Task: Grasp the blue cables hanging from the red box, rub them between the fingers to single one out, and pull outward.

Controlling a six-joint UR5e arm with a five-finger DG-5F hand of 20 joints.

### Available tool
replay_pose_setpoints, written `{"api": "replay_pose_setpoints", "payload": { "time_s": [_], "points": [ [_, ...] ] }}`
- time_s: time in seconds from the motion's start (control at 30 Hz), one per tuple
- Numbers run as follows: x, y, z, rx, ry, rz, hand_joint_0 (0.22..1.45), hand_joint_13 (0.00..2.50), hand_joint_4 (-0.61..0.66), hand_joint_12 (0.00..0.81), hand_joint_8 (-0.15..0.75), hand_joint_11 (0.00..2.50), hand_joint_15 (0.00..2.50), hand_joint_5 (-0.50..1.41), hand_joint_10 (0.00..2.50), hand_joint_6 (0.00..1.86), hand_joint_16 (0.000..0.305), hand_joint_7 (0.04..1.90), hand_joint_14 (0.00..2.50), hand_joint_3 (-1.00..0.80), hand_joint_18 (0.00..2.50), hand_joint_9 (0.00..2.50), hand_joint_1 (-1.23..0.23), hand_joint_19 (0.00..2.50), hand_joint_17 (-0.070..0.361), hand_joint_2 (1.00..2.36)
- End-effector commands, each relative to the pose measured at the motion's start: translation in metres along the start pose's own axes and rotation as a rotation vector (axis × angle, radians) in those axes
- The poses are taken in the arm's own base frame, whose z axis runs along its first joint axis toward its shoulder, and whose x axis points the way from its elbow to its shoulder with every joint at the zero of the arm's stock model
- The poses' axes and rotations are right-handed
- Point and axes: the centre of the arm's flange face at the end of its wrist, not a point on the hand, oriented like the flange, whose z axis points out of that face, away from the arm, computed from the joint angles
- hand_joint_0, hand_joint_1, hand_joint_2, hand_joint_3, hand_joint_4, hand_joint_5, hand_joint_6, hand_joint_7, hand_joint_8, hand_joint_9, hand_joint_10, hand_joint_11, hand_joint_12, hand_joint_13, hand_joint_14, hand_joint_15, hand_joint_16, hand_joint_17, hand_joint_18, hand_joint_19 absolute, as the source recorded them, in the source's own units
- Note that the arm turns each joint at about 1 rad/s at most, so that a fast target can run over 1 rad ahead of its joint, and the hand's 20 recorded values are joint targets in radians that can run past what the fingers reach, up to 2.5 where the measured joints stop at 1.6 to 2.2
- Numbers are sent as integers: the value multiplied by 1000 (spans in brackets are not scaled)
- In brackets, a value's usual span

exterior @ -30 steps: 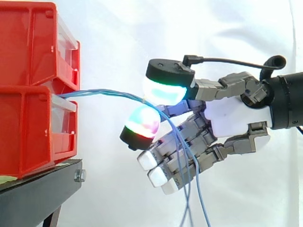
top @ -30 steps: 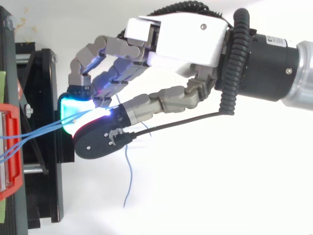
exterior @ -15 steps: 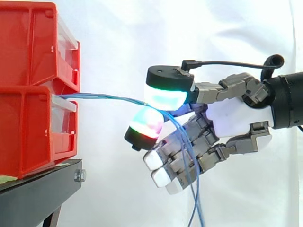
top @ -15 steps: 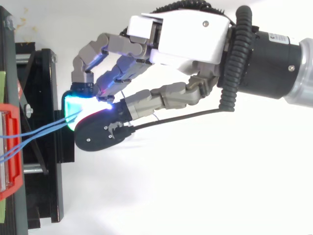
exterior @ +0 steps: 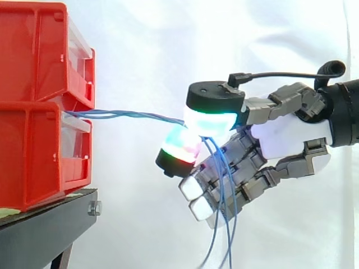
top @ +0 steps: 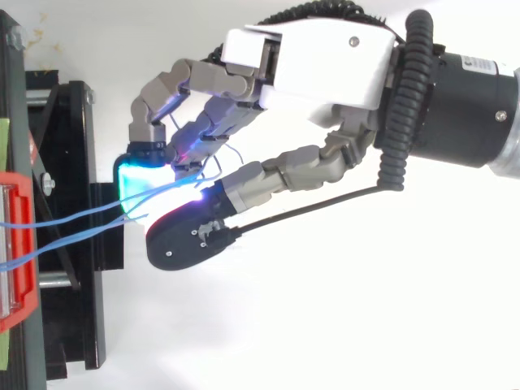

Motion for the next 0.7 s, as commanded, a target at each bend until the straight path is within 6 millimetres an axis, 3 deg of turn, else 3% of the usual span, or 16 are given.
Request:
{"api": "replay_pose_setpoints", "payload": {
  "time_s": [0.0, 0.23, 0.37, 0.5, 0.63, 0.67],
  "points": [
    [0, 0, -2, 12, 3, -2, 779, 826, -89, 329, 251, 503, 465, -164, 14, 943, 40, 895, 20, -500, 690, 834, -851, 363, 90, 1000],
    [1, 0, -7, 41, 10, -3, 733, 842, -38, 326, 247, 523, 475, -153, 14, 932, 39, 907, 20, -500, 705, 872, -881, 363, 88, 1000],
    [1, 0, -7, 46, 11, 1, 607, 851, 58, 328, 248, 521, 481, -140, 16, 919, 39, 899, 20, -500, 708, 891, -902, 378, 88, 1000],
    [1, -1, -8, 49, 21, 8, 553, 856, 73, 333, 253, 513, 485, -138, 16, 915, 40, 894, 21, -500, 720, 890, -885, 387, 91, 1000],
    [2, -1, -8, 47, 23, 9, 455, 878, 108, 370, 283, 496, 472, -134, 13, 906, 47, 871, 17, -500, 768, 914, -824, 376, 106, 1000],
    [2, -1, -8, 47, 23, 9, 444, 884, 123, 376, 288, 497, 472, -131, 13, 899, 49, 872, 18, -500, 778, 923, -730, 376, 110, 1000]
  ]
}}
